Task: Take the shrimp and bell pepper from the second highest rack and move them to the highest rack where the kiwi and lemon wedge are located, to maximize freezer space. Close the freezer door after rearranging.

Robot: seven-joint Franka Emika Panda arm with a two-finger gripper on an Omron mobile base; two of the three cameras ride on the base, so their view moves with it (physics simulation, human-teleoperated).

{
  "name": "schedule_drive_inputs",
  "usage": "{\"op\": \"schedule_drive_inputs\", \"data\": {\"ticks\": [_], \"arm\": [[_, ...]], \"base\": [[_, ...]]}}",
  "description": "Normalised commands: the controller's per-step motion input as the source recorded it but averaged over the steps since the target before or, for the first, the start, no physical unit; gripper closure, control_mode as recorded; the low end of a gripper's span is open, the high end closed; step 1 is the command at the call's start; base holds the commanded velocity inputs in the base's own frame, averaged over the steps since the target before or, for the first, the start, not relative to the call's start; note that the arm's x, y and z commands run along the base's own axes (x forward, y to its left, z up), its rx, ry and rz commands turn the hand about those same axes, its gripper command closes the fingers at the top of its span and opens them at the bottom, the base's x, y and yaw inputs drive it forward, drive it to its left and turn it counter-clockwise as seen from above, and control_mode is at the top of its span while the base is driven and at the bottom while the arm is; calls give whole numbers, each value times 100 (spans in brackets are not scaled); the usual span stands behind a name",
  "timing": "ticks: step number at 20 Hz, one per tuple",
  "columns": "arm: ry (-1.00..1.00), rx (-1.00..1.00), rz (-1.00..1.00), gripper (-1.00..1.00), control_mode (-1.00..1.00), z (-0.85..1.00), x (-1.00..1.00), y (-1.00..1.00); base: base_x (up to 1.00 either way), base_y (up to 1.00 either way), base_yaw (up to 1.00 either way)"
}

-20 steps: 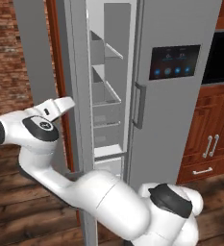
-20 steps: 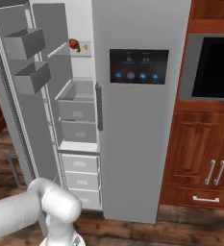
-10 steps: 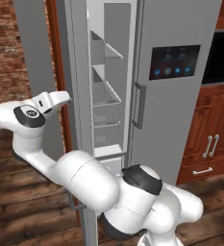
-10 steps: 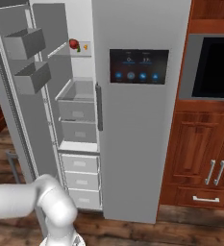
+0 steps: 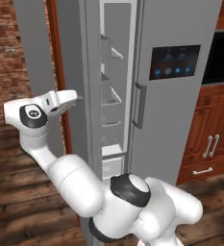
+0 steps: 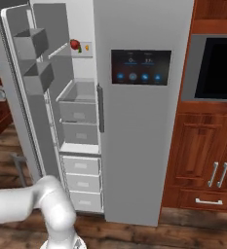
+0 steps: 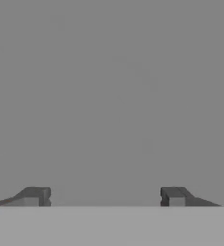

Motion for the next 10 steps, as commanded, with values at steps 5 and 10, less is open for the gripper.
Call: {"op": "schedule_drive_inputs", "data": {"ticks": [5, 10], "arm": [[-13, -4, 0, -100, -100, 5, 0, -100], [-14, 0, 10, -100, -100, 4, 14, -100]], "base": [[0, 0, 0], [0, 0, 0]]}}
